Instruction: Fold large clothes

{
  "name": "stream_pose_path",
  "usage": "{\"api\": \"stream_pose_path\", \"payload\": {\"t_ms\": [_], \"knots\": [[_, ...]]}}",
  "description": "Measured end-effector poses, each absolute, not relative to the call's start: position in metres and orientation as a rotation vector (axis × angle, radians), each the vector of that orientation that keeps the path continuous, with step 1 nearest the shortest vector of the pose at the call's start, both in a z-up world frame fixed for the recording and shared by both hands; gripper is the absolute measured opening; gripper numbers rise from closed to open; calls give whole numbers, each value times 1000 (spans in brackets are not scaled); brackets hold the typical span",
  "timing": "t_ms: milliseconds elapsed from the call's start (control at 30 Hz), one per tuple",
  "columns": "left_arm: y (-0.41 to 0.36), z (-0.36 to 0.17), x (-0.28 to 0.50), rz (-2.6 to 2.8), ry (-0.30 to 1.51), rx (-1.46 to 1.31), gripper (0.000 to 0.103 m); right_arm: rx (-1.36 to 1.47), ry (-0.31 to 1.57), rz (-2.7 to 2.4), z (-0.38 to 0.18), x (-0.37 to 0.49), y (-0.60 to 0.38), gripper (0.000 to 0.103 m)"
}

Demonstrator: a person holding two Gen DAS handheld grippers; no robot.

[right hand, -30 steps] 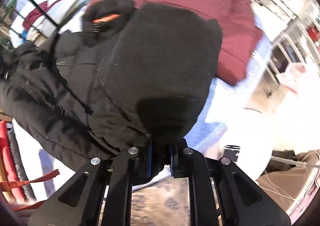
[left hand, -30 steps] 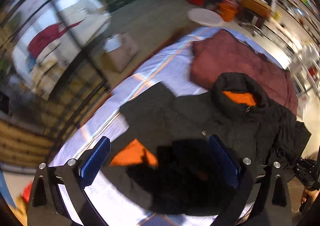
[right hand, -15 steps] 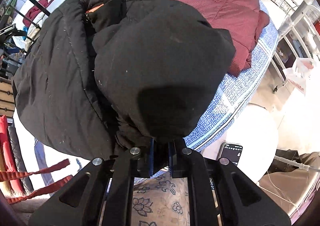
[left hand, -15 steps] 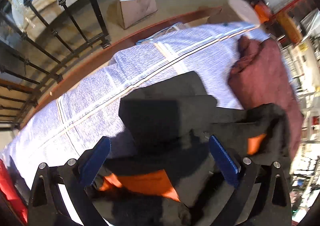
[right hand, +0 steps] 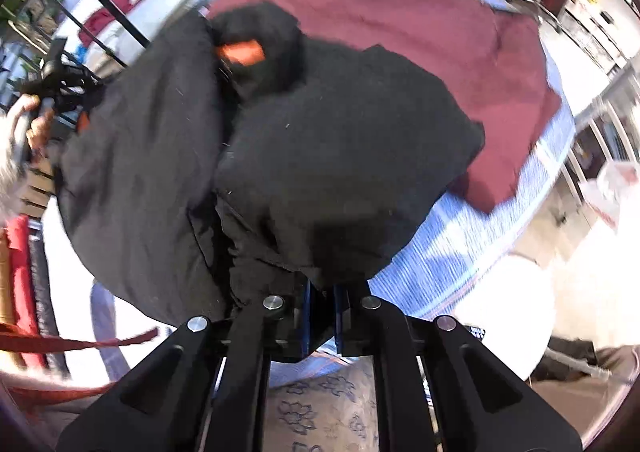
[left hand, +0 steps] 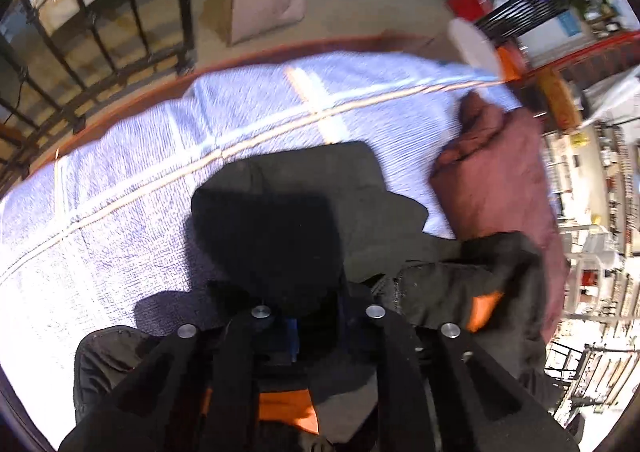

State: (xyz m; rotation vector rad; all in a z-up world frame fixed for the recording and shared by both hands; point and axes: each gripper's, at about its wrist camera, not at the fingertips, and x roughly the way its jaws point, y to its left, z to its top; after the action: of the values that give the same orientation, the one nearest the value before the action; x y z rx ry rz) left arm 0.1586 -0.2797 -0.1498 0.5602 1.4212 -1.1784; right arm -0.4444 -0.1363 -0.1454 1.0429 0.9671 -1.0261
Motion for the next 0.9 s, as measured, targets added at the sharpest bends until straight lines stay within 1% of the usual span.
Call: {"api": "stream_pose_path", "payload": {"t_ms": [100, 200, 267, 433, 467, 567, 667, 733, 767, 800, 833, 867, 900], "knots": [[-246, -107, 170, -1205, 1385, 449, 10, 1038, 881, -977, -105, -432, -152, 7], [-190, -56, 187, -1211, 1329, 305, 9, 935, 810, -878, -50, -405, -166, 7], [-137, -16, 197, -1182, 1252, 249, 8, 892, 769, -820, -22, -390, -175, 7], [-14, 59, 209, -1043, 1138, 145, 7, 798, 609, -652, 56, -363, -208, 7], [19, 83, 209, -1002, 1086, 110, 7, 744, 569, -607, 79, -352, -223, 7], [79, 135, 207, -926, 951, 46, 7, 662, 458, -474, 114, -324, -259, 6], [116, 165, 214, -863, 849, -4, 7, 520, 400, -337, 131, -261, -289, 7], [126, 167, 218, -810, 788, 18, 7, 491, 408, -289, 121, -207, -309, 7], [128, 159, 223, -772, 778, 28, 7, 504, 427, -260, 112, -188, -319, 8], [131, 149, 229, -731, 786, 28, 9, 520, 451, -271, 98, -167, -328, 13], [126, 126, 238, -674, 816, 52, 13, 530, 474, -323, 81, -150, -338, 20], [125, 107, 243, -648, 867, 75, 15, 544, 543, -433, 52, -134, -347, 64], [123, 80, 254, -615, 958, 86, 17, 601, 657, -504, 21, -121, -355, 92]]}}
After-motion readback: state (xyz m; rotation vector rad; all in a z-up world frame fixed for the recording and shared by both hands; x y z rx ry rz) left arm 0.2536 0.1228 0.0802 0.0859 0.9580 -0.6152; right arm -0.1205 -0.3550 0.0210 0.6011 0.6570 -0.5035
